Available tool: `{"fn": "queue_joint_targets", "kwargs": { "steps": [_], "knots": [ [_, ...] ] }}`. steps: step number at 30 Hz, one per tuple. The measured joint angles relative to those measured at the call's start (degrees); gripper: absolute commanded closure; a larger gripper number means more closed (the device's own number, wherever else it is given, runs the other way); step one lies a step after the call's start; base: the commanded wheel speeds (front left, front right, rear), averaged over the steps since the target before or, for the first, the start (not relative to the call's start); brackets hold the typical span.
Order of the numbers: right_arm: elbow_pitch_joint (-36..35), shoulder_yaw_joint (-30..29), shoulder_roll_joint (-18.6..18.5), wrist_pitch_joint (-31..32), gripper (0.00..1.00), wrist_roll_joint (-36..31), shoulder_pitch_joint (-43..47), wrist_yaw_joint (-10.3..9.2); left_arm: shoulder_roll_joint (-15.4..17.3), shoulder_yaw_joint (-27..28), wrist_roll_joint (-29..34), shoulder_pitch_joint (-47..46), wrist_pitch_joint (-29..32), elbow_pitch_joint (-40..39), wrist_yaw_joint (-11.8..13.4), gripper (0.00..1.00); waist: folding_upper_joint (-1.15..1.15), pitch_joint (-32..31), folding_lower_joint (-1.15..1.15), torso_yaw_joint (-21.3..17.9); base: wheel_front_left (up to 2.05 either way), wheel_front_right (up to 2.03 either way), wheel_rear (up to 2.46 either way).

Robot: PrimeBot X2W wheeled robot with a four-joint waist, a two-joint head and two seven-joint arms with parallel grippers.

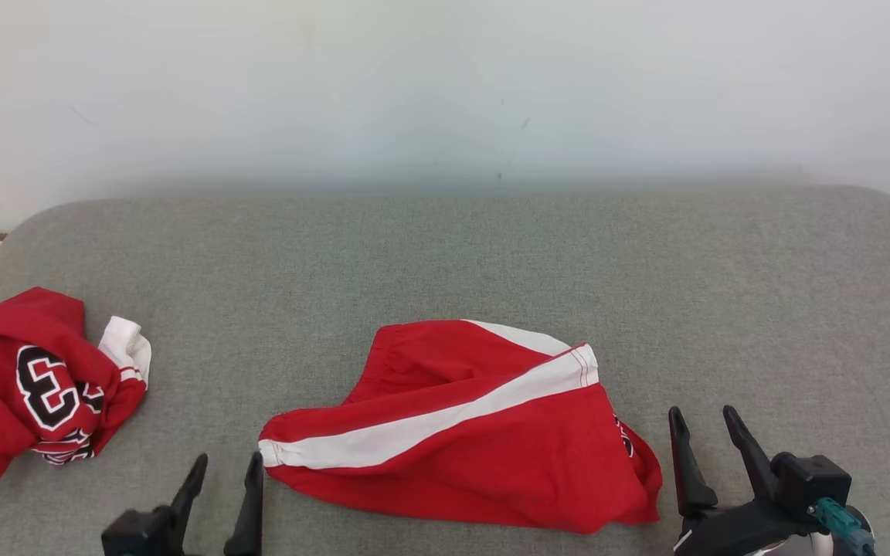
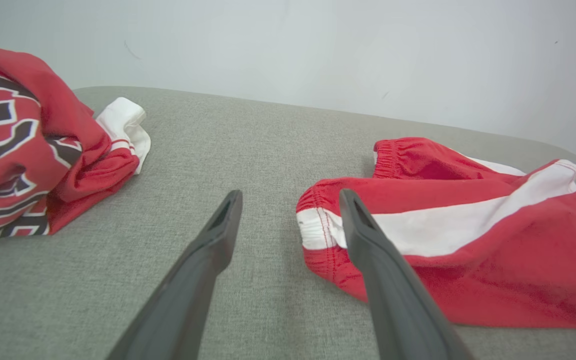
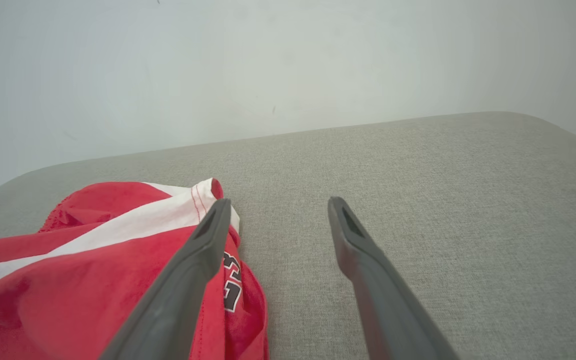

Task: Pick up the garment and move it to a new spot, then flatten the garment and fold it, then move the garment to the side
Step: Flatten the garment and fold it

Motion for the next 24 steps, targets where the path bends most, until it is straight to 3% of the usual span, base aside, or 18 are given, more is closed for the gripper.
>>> {"fn": "queue_joint_targets", "kwargs": {
  "steps": [9, 17, 24],
  "knots": [
    [-0.1, 0.6, 0.2, 0.0, 0.00, -0.5, 1.0, 0.00, -0.5, -1.0, 3.8, 4.9, 0.0, -4.4, 0.5, 0.00, 0.00, -0.7, 0.00, 0.8, 0.00, 0.00, 0.00],
    [0.2, 1.5, 0.2, 0.0, 0.00, -1.1, 0.6, 0.00, -0.6, -3.9, 1.8, 4.6, 0.0, -5.0, 0.2, 0.00, 0.00, 0.5, 0.00, 1.6, 0.00, 0.00, 0.00],
    [1.8, 5.0, -0.9, 0.0, 0.00, 0.7, -5.0, 0.00, -0.6, -6.9, -0.9, 1.2, 0.0, -5.8, 0.0, 0.00, 0.00, 3.5, 0.01, 2.7, 0.00, 0.00, 0.00]
  ]
}}
